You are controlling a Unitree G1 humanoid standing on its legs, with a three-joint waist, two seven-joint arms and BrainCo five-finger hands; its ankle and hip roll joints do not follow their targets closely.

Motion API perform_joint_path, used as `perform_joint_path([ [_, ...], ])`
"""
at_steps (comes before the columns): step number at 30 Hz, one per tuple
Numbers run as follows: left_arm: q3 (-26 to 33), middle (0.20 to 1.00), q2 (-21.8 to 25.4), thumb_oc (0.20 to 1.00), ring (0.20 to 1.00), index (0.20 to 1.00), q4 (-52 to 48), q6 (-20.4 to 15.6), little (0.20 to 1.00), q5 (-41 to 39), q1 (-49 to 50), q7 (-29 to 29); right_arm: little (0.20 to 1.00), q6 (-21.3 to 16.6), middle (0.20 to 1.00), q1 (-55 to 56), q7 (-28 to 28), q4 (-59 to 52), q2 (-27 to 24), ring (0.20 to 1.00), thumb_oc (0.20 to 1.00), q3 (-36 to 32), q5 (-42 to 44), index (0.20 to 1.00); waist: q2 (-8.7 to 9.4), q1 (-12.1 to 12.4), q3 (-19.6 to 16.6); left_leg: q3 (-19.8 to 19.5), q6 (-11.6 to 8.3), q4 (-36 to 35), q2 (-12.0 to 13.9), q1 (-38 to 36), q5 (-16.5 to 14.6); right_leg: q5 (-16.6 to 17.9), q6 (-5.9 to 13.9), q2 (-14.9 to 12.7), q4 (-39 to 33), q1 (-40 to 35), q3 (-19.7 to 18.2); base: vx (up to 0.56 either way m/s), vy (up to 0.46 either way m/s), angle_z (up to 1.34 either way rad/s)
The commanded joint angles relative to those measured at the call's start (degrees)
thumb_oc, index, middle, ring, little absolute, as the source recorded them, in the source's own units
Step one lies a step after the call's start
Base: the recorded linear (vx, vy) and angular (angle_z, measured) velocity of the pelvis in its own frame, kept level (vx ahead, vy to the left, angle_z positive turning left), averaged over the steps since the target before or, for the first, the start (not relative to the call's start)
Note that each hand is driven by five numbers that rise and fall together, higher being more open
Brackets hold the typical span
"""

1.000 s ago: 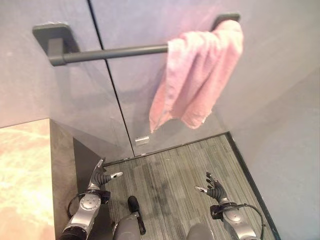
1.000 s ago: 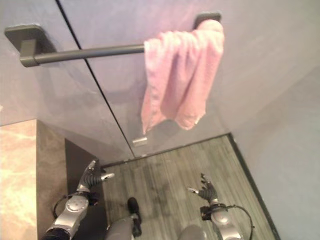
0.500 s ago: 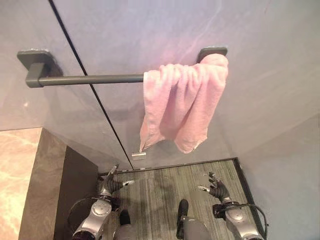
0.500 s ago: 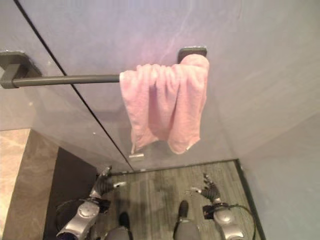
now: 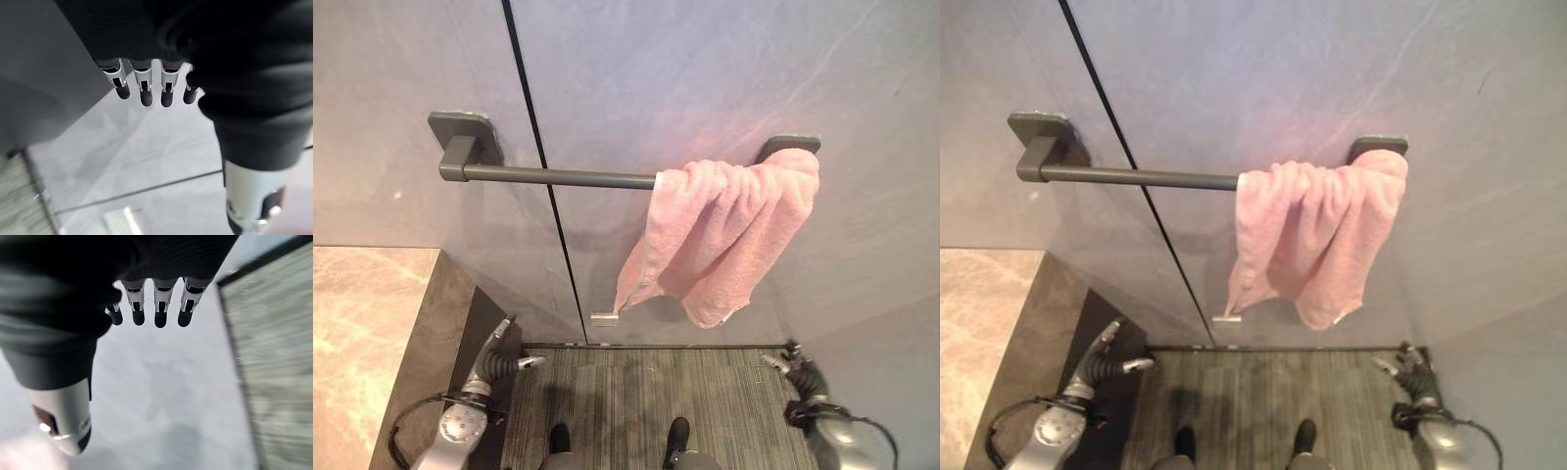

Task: Put brush and paste in cup on sink, flatten towel.

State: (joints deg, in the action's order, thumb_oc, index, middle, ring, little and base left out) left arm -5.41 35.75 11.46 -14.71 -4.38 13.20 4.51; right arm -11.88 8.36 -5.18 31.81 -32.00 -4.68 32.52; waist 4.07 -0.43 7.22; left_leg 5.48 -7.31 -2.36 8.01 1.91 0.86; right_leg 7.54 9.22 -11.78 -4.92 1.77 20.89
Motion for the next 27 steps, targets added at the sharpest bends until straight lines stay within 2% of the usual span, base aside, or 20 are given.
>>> perform_joint_path([
  [1,2.89,1.0,4.75,1.0,1.0,1.0,-4.62,-4.91,1.0,-4.59,-0.8,-4.26,1.0,-3.53,1.0,-1.61,-3.97,-4.26,-6.51,1.0,1.0,-3.08,4.16,1.0,0.85,1.09,0.0,-0.15,1.41,1.12,-1.44,0.42,1.37,-0.41,3.23,-0.88,1.03,-2.99,-0.07,-0.01,-0.049,0.05],
  [7,2.11,1.0,10.24,1.0,1.0,1.0,-13.34,-6.78,1.0,-12.59,-1.57,-9.99,1.0,-3.11,1.0,-5.48,-9.44,-10.35,-14.91,1.0,1.0,0.79,9.36,1.0,-0.01,1.53,-0.65,-0.06,0.68,0.75,-0.91,-0.32,1.71,-1.04,2.9,-0.64,0.47,-4.06,0.45,0.0,-0.034,0.01],
  [13,-4.34,1.0,13.16,1.0,1.0,1.0,-15.45,-6.46,1.0,-17.87,-7.0,-13.96,1.0,-1.1,1.0,-17.12,-12.84,-8.78,-19.49,1.0,1.0,13.02,10.49,1.0,-0.78,2.47,-1.04,0.11,0.36,1.48,-0.67,-1.11,1.39,-2.12,2.22,-0.42,1.11,-4.99,0.37,0.0,-0.016,0.0],
  [16,-9.71,1.0,10.79,1.0,1.0,1.0,-13.15,-5.53,1.0,-19.33,-12.05,-14.28,1.0,-0.19,1.0,-27.14,-12.67,-4.33,-18.82,1.0,1.0,21.68,8.82,1.0,-1.48,3.15,-1.01,-0.02,0.11,1.48,-0.46,-1.51,1.6,-2.6,1.78,-0.17,1.12,-5.58,0.47,0.01,-0.036,0.02],
  [18,-11.73,1.0,9.39,1.0,1.0,1.0,-12.41,-5.45,1.0,-18.4,-14.69,-13.77,1.0,0.08,1.0,-31.95,-12.15,-2.99,-18.16,1.0,1.0,25.06,7.18,1.0,-1.82,3.38,-0.79,-0.04,-0.05,1.48,-0.35,-1.51,1.77,-2.75,1.62,0.02,1.0,-5.66,0.51,0.0,-0.038,0.0],
  [21,-13.5,1.0,7.18,1.0,1.0,1.0,-10.79,-5.22,1.0,-17.71,-17.18,-13.17,1.0,0.17,1.0,-34.77,-11.75,-2.3,-16.5,1.0,1.0,26.76,7.43,1.0,-2.25,3.45,-0.62,0.0,-0.15,1.38,-0.26,-1.76,1.91,-2.8,1.5,0.16,0.74,-5.97,0.56,0.0,0.0,0.0],
  [27,-19.58,1.0,-1.94,1.0,1.0,1.0,-4.55,-3.6,1.0,-15.39,-25.34,-10.73,1.0,0.19,1.0,-41.46,-9.42,-2.38,-9.53,1.0,1.0,29.84,7.17,1.0,-3.05,2.82,-0.67,0.37,-0.74,-0.02,0.65,-2.63,2.78,-3.43,0.85,0.99,0.25,-6.53,0.91,0.03,-0.021,0.0],
])
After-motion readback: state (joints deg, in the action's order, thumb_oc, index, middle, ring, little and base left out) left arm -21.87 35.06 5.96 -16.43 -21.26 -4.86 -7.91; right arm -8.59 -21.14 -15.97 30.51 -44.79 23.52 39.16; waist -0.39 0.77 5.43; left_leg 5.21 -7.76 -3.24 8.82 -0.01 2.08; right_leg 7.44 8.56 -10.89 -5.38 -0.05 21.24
